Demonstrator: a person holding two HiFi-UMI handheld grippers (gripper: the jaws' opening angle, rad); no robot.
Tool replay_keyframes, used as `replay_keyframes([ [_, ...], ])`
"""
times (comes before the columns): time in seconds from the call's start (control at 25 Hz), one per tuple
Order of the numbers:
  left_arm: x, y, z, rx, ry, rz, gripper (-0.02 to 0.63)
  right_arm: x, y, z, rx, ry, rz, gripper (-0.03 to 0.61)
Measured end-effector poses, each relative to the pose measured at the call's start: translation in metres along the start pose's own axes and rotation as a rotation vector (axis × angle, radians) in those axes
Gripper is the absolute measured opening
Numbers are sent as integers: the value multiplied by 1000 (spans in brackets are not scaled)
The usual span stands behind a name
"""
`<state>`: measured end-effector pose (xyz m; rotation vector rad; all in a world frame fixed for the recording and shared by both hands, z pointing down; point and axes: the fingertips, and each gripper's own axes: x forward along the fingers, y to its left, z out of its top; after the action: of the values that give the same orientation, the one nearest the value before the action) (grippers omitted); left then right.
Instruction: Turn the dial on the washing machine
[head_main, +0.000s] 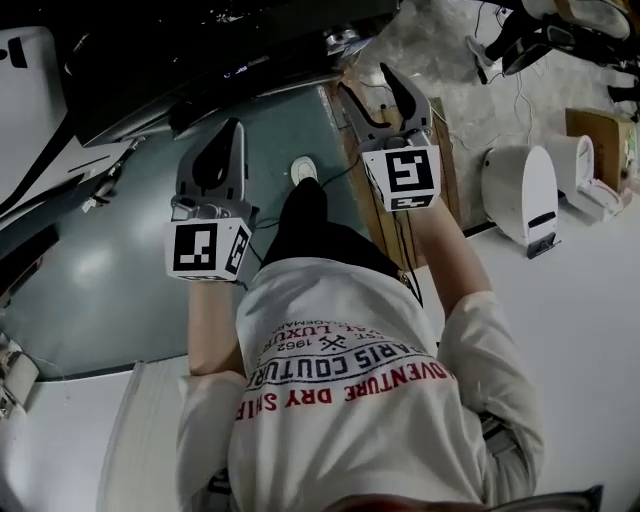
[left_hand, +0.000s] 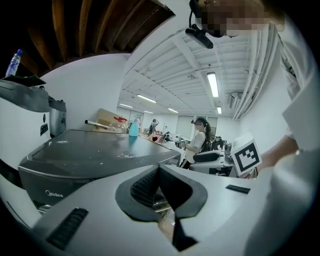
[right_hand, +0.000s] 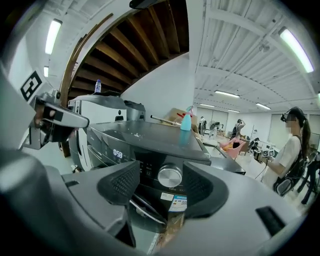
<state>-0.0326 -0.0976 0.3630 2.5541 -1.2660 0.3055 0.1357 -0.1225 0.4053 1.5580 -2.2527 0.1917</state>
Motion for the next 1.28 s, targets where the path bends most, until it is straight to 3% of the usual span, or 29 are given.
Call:
replay_keyframes([
  [0.24,27,30,-21,-40,-2,46,15,51,-6,-28,-25,64,19,281],
  [0.72,47,47,-45,-54,33,98,15,98,-22,-55,-76,132,-75,285],
  [1.04,35,43,-47,-48,45,135,15,97,-24,-56,-19,139,-60,284],
  [1.28,25,39,-45,-59,45,174,15,96,-29,-62,85,144,-6,284],
])
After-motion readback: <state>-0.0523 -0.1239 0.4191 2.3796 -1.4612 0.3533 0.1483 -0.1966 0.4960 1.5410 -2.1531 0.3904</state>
